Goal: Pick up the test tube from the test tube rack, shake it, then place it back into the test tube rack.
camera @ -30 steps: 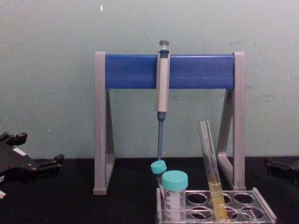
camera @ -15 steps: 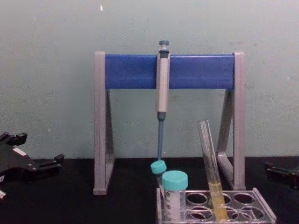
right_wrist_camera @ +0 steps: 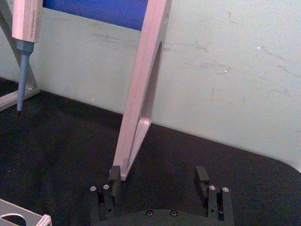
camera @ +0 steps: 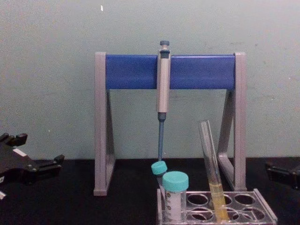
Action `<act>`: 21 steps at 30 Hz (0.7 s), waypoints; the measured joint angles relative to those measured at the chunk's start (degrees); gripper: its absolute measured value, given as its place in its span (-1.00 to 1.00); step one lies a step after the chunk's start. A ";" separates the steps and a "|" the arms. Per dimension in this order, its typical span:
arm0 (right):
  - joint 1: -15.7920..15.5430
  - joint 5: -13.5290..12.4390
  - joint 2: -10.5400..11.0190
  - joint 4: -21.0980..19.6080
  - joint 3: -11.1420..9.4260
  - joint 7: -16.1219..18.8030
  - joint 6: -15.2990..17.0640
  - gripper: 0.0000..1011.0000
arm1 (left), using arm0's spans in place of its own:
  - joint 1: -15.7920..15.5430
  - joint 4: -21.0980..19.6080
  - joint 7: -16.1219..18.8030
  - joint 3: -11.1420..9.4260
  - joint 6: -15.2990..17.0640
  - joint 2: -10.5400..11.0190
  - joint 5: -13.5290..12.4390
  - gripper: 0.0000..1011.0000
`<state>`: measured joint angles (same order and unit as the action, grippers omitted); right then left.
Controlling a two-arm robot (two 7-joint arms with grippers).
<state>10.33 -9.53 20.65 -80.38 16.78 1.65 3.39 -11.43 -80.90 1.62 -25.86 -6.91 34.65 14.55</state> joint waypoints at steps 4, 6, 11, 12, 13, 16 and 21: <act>0.00 0.00 0.02 -0.02 0.00 -0.02 -0.01 0.98 | 0.00 0.00 0.00 0.00 0.00 0.00 0.00 0.98; 0.00 0.00 0.02 -0.02 0.00 -0.03 -0.02 0.98 | 0.00 0.00 0.00 0.00 0.00 0.00 0.00 0.98; 0.00 0.00 0.02 -0.02 0.00 -0.05 -0.02 0.98 | 0.00 0.00 0.00 0.00 0.00 0.00 0.00 0.98; 0.00 0.00 0.02 -0.02 0.00 -0.05 -0.02 0.98 | 0.00 0.00 0.00 0.00 0.00 0.00 0.00 0.98; 0.00 0.00 0.02 -0.02 0.00 -0.05 -0.02 0.98 | 0.00 0.00 0.00 0.00 0.00 0.00 0.00 0.98; 0.00 0.00 0.02 -0.02 0.00 -0.05 -0.02 0.98 | 0.00 0.00 0.00 0.00 0.00 0.00 0.00 0.98; 0.00 0.00 0.02 -0.02 0.00 -0.05 -0.02 0.98 | 0.00 0.00 0.00 0.00 0.00 0.00 0.00 0.98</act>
<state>10.32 -9.54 20.67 -80.39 16.77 1.60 3.37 -11.43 -80.90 1.62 -25.86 -6.91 34.65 14.55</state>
